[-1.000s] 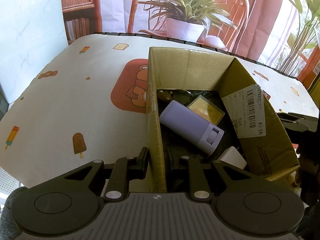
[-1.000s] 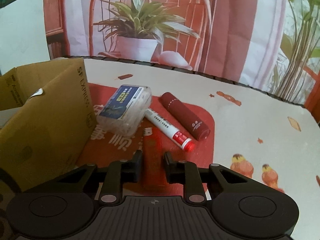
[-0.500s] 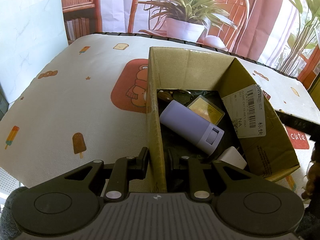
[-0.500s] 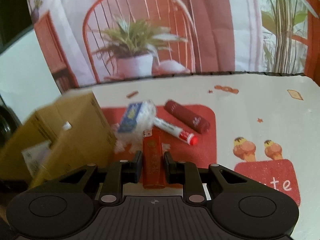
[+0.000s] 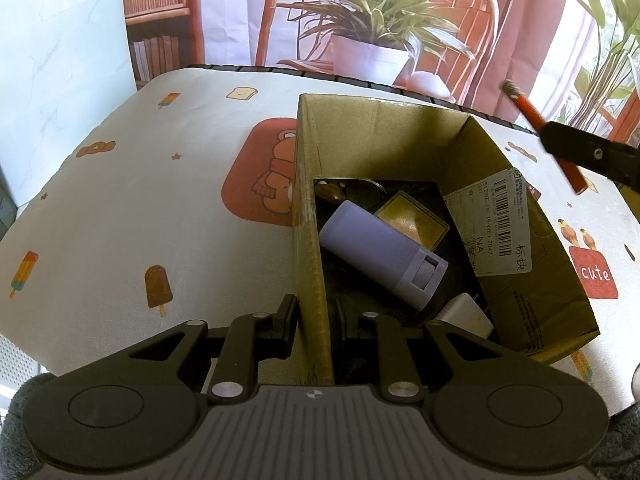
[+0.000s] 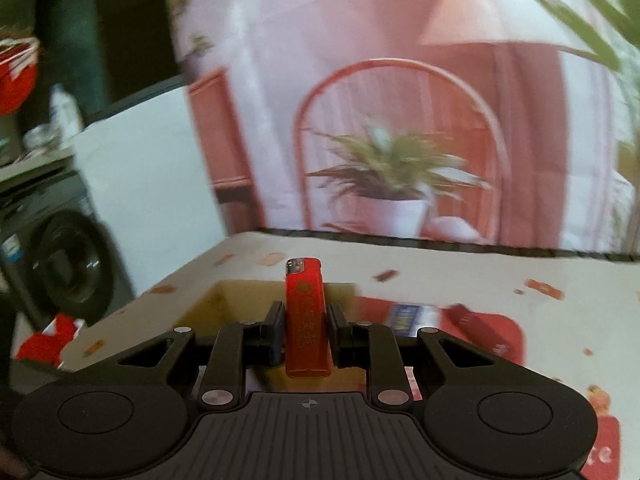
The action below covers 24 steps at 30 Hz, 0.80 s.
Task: Organize rigid objects
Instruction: 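Carry the lighter over the box and release it inside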
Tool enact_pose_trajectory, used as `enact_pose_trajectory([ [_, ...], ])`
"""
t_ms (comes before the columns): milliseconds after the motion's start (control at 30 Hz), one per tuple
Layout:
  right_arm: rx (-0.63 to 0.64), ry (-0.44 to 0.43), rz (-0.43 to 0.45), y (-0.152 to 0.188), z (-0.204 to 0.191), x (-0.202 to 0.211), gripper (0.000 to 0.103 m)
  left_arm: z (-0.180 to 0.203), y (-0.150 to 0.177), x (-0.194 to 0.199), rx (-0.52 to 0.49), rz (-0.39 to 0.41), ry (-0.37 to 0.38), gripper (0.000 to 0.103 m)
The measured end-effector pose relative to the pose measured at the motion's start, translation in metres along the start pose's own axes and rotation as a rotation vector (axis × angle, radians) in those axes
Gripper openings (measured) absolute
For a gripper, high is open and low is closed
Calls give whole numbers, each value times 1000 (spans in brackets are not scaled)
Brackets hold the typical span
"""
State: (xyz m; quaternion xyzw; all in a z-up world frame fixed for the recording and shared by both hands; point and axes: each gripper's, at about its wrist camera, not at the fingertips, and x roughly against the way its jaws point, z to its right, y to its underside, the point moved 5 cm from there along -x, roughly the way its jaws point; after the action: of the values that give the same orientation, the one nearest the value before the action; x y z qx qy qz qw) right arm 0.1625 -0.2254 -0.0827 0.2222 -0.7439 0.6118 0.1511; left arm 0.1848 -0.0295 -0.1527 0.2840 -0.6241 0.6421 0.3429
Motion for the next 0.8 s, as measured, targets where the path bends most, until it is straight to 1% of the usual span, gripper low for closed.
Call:
enact_pose_trajectory([
  [133, 69, -63, -68, 7, -27, -11, 21, 0, 0, 0, 0, 0, 0, 20],
  [333, 149, -95, -151, 21, -56, -22, 21, 1, 0, 0, 1, 0, 0, 21],
  [600, 171, -140, -232, 38, -66, -28, 21, 1, 0, 0, 1, -1, 0, 21],
  [800, 180, -150, -268, 44, -68, -31, 21, 1, 0, 0, 1, -1, 0, 21],
])
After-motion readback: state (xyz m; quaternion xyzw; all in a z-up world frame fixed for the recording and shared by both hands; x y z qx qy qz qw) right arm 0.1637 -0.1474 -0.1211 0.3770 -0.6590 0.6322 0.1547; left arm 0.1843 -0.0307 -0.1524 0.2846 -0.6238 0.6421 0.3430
